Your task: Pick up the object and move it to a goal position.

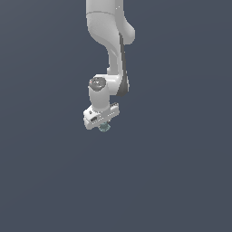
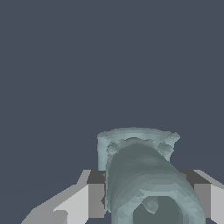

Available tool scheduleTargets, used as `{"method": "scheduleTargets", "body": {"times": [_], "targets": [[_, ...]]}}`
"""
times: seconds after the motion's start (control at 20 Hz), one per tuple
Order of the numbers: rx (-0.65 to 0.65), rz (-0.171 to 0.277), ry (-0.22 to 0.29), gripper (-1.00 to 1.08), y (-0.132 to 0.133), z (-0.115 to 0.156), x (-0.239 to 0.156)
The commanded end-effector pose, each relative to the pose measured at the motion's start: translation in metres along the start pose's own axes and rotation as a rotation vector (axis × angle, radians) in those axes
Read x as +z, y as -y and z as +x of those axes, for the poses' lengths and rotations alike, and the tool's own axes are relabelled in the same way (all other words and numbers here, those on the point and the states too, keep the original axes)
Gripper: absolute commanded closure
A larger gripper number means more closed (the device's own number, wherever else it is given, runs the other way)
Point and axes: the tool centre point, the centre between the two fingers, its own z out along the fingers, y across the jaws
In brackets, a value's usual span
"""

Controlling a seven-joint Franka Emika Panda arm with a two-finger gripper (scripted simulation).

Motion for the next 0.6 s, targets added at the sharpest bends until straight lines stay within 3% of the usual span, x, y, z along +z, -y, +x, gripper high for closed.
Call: {"method": "scheduleTargets", "body": {"times": [0.0,0.55], "targets": [[-0.001,0.000,0.000,1.08,0.0003,0.0002,0.0006],[0.000,0.000,0.000,1.08,-0.0036,0.0028,-0.0083]]}}
